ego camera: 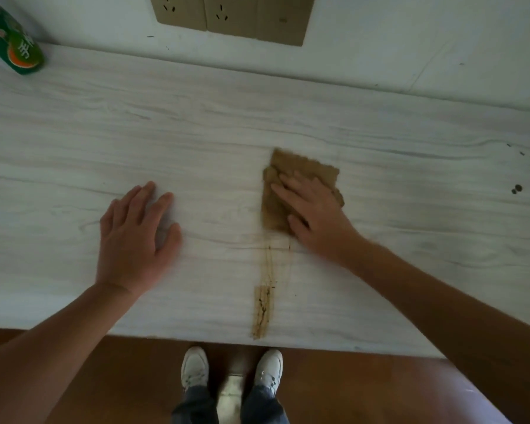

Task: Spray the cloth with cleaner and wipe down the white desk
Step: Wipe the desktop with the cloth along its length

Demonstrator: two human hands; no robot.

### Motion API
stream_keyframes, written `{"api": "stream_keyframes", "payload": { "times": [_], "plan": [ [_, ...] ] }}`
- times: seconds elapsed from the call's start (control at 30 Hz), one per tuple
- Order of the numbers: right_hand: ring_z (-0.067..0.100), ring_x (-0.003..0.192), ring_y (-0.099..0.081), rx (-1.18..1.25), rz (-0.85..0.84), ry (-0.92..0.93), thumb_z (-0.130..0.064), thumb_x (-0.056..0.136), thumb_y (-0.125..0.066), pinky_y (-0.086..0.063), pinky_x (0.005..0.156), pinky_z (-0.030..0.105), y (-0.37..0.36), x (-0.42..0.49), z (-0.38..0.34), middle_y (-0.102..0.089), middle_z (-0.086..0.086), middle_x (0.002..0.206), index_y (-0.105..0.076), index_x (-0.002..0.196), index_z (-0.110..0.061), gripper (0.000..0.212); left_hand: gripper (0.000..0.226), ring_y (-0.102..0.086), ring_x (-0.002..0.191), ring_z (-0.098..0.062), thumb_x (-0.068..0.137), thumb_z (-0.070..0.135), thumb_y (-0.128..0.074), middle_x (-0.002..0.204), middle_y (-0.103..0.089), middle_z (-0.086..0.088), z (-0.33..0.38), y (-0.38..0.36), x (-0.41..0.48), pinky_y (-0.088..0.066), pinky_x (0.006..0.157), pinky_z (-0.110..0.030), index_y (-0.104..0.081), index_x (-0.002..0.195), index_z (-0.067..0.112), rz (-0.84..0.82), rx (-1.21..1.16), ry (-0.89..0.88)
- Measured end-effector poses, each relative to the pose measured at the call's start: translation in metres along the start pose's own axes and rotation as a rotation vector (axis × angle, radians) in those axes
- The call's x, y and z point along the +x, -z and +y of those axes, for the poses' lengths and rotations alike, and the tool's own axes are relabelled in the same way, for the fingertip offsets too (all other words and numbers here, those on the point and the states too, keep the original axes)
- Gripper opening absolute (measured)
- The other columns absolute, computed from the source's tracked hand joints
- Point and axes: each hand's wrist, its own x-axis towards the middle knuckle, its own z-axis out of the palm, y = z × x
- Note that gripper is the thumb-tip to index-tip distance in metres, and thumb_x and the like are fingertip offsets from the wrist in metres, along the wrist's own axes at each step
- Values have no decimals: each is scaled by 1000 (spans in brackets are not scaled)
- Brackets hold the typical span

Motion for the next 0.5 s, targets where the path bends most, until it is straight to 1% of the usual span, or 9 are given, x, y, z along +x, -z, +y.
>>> {"api": "stream_keyframes", "payload": {
  "times": [0.07,0.13,0.17,0.23,0.3,0.33,0.37,0.4,0.5],
  "plan": [
    [18,155,-9,-19,-88,112,-27,101,-40,-4,126,43,-10,-45,-26,-22,-2,166,-29,158,-25,58,60,-33,151,-35,97,46,-39,160,-42,-14,0,0,-1,-25,123,-55,-52,147,16,-5,-2,4],
    [17,155,-8,-47,-153,225,-30,104,-39,-5,127,43,-11,-63,-29,-20,-3,167,-26,158,-26,57,61,-32,152,-34,97,47,-39,161,-41,-13,-1,0,-1,-24,124,-55,-50,149,17,-18,1,7],
    [19,155,-11,-70,-173,272,-32,104,-40,-8,126,43,-8,-59,-22,-22,-2,166,-26,158,-26,56,61,-31,152,-34,97,47,-38,162,-40,-13,-1,0,-1,-24,124,-55,-50,149,17,-21,3,5],
    [26,152,-24,-133,-155,295,-35,102,-41,-16,124,47,2,-31,5,-32,4,162,-34,156,-23,56,61,-31,152,-35,97,47,-38,162,-40,-13,-2,0,1,-23,124,-55,-50,149,17,-22,4,1],
    [36,142,-40,-160,-83,200,-34,99,-43,-28,119,53,12,13,47,-43,13,155,-43,151,-15,55,61,-31,151,-35,97,47,-39,161,-41,-14,-2,0,1,-23,123,-56,-50,149,16,-26,4,-1],
    [38,139,-42,-164,-53,118,-36,99,-42,-30,117,55,20,36,71,-45,16,153,-44,150,-14,56,61,-31,151,-35,97,46,-39,161,-41,-14,-2,0,1,-23,123,-56,-50,149,16,-26,2,-1],
    [39,139,-42,-163,-32,22,-38,98,-40,-28,118,54,30,57,92,-44,16,153,-43,151,-14,57,61,-30,151,-35,97,46,-40,161,-40,-14,-3,0,1,-23,123,-56,-50,149,16,-25,-1,-3],
    [38,142,-38,-149,-3,-75,-41,98,-38,-23,121,52,40,74,109,-41,15,155,-41,152,-16,60,61,-30,152,-35,97,46,-40,161,-40,-14,-3,-1,0,-24,123,-56,-50,149,16,-22,-3,-5],
    [28,151,-23,-86,93,-316,-41,100,-34,-8,123,43,56,100,133,-28,6,164,-30,157,-23,60,60,-30,151,-36,96,45,-41,161,-40,-14,-3,-1,0,-24,122,-57,-50,148,16,-10,-8,-8]
  ]
}}
